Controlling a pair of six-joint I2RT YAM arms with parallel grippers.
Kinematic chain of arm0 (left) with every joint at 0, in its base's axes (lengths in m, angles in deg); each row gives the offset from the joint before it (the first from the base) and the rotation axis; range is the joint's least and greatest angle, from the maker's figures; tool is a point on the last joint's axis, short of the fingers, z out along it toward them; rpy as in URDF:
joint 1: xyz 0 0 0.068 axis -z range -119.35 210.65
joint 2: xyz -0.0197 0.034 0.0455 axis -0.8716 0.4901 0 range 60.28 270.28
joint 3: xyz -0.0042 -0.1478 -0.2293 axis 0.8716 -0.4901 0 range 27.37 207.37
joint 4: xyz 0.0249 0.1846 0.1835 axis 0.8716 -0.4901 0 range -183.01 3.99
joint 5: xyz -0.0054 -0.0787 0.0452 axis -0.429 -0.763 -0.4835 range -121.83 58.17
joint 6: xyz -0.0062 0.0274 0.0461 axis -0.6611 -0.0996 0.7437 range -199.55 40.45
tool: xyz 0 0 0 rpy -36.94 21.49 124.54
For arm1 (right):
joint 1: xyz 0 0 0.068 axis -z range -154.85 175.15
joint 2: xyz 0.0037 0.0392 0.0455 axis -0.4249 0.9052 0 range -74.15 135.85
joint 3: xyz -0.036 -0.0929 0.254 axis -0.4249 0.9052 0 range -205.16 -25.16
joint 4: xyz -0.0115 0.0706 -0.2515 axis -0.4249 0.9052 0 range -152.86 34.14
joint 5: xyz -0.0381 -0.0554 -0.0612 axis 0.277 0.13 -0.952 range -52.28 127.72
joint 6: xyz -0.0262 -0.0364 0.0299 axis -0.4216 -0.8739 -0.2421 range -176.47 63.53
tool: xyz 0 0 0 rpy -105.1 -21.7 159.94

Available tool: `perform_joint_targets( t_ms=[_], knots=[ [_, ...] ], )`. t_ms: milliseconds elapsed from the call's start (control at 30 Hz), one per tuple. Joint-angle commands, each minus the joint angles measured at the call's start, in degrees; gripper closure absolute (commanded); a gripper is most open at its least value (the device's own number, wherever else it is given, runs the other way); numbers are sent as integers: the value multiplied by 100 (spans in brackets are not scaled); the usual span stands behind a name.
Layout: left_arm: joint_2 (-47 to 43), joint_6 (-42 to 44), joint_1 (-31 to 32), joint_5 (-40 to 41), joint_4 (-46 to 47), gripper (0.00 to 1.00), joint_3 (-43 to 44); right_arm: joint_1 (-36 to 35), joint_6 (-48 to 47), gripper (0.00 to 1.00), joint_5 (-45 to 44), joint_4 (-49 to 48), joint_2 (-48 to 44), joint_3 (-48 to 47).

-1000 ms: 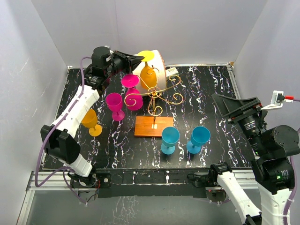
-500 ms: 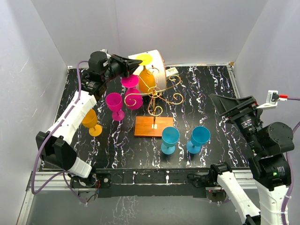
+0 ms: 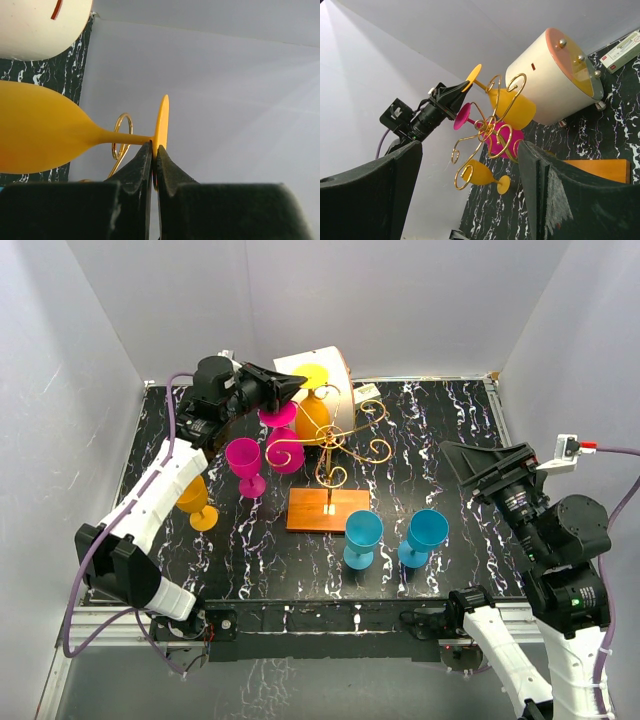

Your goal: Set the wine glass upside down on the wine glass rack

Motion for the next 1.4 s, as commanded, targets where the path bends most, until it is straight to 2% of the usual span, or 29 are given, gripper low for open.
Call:
perform_joint_targets(
  t_ms=[0,467,700,1367],
  knots=[
    [-417,45,152,-81,160,100,-66,-4,89,25,-11,-303,-91,1],
    [-875,53,269,39,312,100,-419,-4,186,25,85,-450,-148,103],
    [-691,91,357,-219,398,100,-268,-2,203,25,77,-446,-168,90],
    [-208,714,732,332,-213,100,471,0,148,25,-12,-445,-135,-14]
  ],
)
